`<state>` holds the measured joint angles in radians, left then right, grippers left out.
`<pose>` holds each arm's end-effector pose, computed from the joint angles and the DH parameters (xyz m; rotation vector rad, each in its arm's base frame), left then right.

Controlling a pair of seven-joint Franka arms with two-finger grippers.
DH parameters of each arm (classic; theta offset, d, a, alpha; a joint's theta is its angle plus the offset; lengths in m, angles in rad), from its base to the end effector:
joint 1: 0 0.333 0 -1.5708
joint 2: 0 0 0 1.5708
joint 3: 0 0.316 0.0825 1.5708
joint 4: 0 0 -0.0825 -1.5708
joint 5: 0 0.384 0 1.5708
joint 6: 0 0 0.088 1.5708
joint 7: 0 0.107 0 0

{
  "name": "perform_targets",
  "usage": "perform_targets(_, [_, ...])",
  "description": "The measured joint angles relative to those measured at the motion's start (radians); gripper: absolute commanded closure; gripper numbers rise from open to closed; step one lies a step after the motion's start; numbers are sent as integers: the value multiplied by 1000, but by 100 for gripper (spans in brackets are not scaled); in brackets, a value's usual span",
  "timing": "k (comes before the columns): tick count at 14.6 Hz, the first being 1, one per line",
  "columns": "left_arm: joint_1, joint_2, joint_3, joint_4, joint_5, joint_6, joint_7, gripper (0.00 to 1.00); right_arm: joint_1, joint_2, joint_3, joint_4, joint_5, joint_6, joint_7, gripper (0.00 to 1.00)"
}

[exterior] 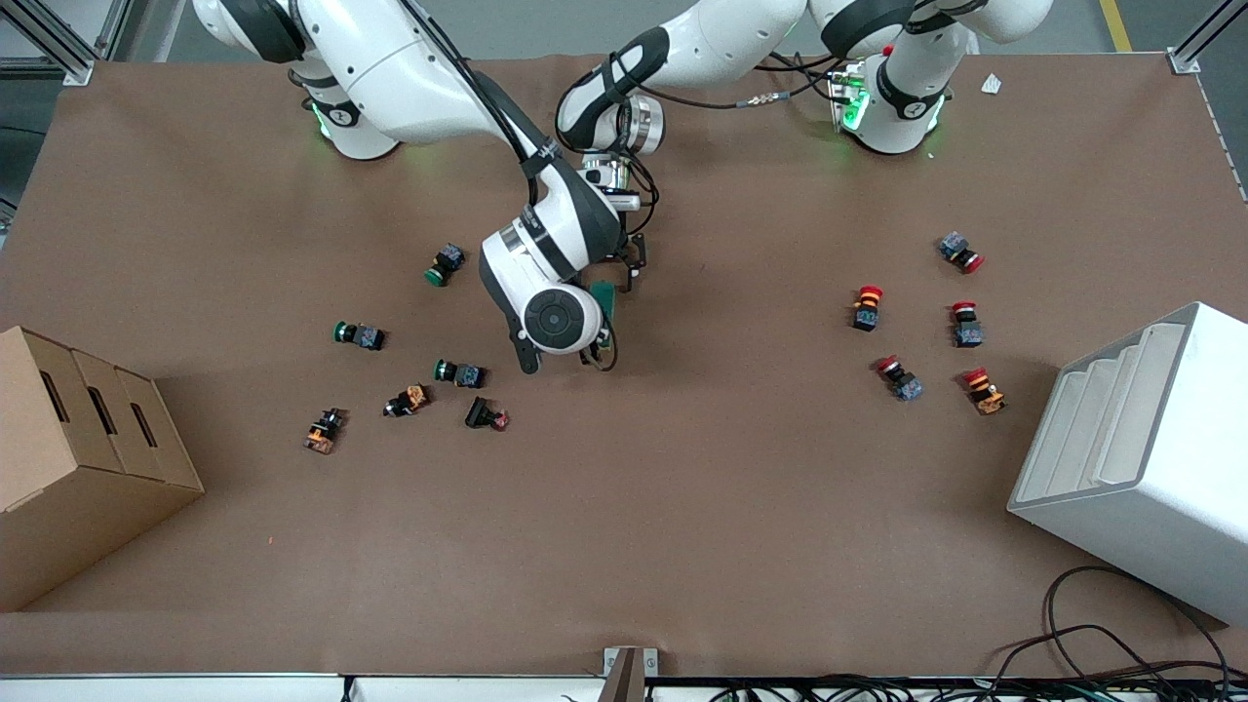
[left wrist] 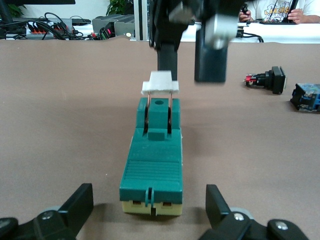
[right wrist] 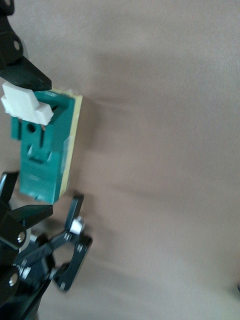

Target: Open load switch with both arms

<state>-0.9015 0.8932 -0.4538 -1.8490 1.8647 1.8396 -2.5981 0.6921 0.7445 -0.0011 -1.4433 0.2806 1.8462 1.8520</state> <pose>0.2061 -0.5665 0.0702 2.6179 -0.0187 1.6617 0.5135 0.4532 0.2268 2.2829 -1.7075 -0.4951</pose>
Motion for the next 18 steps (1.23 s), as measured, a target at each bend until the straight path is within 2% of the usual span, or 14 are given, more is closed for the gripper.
perform_targets(3, [0,1,0,0,1,0,0,1,0,-2,6,38,8,-80,-2,0])
perform_targets(9, [0,7,8,-1,37,-1,-14,1,0,-2,16,40,10,-174,-33,0])
perform_targets(18, [-1,8,8,-2,41,-4,-23,0,37,16,35,4,10,-151,-33,0])
